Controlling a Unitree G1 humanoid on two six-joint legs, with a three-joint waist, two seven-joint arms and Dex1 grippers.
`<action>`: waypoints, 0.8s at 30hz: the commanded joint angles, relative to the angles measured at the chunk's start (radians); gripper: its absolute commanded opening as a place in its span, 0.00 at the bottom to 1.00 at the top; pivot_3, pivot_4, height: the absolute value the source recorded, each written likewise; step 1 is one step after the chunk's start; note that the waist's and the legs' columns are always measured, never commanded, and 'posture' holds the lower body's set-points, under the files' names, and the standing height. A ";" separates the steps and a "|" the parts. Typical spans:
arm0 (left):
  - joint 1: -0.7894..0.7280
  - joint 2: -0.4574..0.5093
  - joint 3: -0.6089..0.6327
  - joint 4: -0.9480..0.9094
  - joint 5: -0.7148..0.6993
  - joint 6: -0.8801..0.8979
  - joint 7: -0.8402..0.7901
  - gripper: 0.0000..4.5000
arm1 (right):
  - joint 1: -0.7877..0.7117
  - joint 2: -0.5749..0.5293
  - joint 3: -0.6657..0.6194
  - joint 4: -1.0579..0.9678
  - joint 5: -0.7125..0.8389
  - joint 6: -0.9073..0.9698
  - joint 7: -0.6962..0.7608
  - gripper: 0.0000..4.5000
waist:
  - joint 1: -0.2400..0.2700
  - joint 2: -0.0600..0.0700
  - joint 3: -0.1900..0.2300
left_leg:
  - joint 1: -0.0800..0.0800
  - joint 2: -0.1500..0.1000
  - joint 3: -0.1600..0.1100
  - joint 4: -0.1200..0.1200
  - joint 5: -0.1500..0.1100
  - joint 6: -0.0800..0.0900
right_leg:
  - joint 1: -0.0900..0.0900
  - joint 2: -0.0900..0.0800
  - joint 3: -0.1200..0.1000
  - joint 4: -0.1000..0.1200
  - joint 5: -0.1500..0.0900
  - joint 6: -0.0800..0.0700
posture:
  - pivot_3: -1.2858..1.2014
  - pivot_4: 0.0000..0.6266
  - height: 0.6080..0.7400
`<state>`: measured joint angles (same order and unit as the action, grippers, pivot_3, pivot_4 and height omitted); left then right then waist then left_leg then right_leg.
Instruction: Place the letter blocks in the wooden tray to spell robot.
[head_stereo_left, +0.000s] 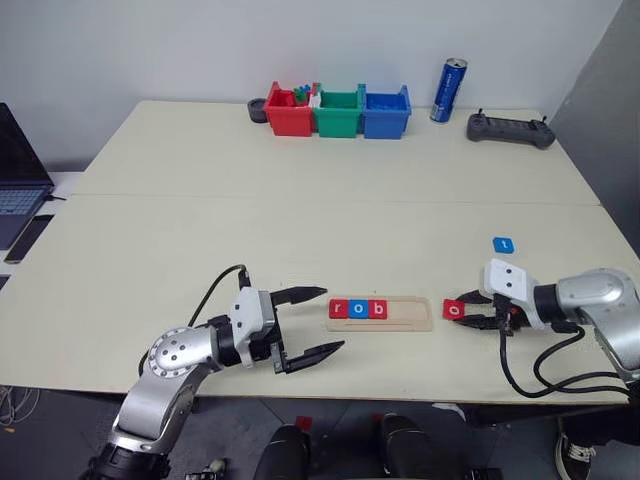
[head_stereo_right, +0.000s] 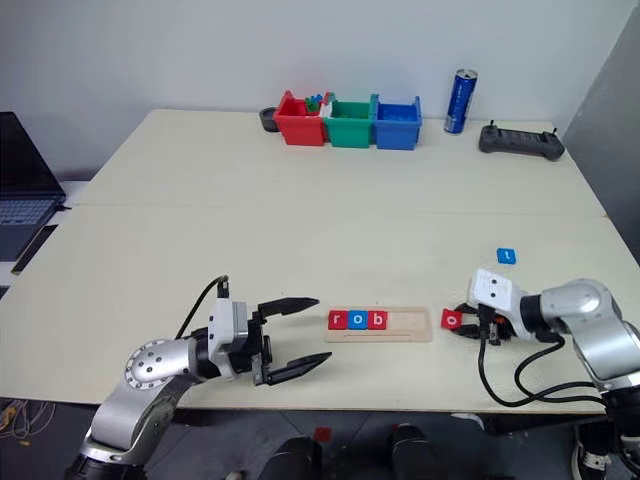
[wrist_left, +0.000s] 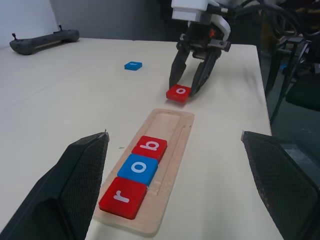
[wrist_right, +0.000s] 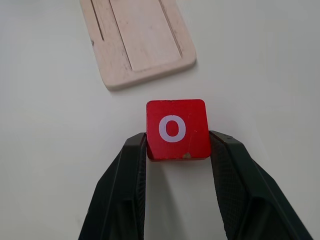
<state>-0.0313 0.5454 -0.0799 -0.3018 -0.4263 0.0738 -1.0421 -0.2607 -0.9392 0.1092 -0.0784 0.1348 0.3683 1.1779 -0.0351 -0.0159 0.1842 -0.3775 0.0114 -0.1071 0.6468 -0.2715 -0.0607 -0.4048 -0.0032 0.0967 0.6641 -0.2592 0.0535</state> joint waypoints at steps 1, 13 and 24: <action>-0.032 -0.007 -0.009 0.007 -0.009 -0.021 -0.020 1.00 | -0.002 -0.015 -0.019 0.058 -0.029 -0.061 -0.020 0.32 | 0.000 0.000 0.000 | 0.000 0.000 0.000 0.000 0.000 0.000 | 0.000 0.000 0.000 0.000 0.000 0.000 | 0.52 0.24 1.00; -0.045 -0.007 -0.013 0.000 -0.015 -0.011 -0.021 1.00 | -0.025 -0.042 -0.015 0.134 -0.024 -0.166 0.036 0.95 | 0.002 0.000 0.000 | 0.000 0.000 0.000 0.000 0.000 0.000 | 0.001 0.000 0.000 0.000 0.000 0.000 | 0.52 0.24 1.00; -0.047 -0.018 -0.018 0.001 -0.009 -0.011 -0.006 1.00 | -0.287 -0.076 0.141 0.357 -0.207 -0.911 0.218 1.00 | -0.010 0.000 0.000 | 0.002 0.001 0.001 0.000 0.000 0.000 | 0.001 0.000 0.000 0.000 0.000 0.000 | 0.52 0.24 1.00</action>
<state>-0.0719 0.5318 -0.1012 -0.2743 -0.4265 0.0747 -1.0529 -0.5042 -1.0161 0.2274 0.2293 -0.0304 -0.3859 1.3746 -0.0446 -0.0156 0.1845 -0.3757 0.0119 -0.1058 0.6465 -0.2715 -0.0607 -0.4042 -0.0034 0.0970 0.6641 -0.2592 0.0534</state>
